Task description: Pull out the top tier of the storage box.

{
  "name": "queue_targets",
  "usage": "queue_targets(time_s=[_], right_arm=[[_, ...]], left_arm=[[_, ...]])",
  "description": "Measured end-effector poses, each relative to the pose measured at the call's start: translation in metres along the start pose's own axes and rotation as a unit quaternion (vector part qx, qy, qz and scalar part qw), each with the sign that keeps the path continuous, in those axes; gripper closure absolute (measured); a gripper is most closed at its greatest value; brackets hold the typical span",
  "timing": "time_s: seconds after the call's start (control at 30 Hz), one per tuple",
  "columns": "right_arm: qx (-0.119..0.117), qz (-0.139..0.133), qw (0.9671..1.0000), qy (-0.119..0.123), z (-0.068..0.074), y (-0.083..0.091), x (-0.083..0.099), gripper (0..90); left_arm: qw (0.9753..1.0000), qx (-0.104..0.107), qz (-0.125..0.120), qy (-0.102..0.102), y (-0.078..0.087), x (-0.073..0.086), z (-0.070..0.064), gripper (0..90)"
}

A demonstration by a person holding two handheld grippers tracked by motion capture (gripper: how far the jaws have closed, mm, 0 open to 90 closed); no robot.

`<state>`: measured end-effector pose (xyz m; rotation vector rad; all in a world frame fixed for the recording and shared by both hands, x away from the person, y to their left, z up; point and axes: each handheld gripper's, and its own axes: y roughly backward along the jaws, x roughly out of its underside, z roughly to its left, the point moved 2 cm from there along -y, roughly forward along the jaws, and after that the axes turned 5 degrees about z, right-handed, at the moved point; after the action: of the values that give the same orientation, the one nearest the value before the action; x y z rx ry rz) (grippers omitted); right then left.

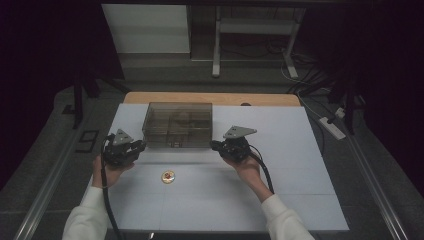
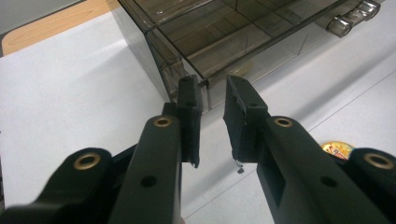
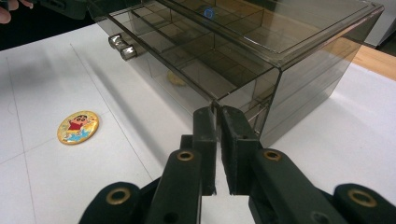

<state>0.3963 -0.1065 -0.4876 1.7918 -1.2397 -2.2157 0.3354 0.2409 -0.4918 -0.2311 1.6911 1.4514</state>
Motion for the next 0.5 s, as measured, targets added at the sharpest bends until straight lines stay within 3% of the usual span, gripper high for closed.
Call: queue_targets(time_s=[0.5], right_arm=[[-0.002,0.002,1.0,0.005,0.0041,0.0026,0.0016,83.6]], left_arm=[[1.0,0.0,0.001,-0.003,0.0037,0.0038,-0.0033,74.9]])
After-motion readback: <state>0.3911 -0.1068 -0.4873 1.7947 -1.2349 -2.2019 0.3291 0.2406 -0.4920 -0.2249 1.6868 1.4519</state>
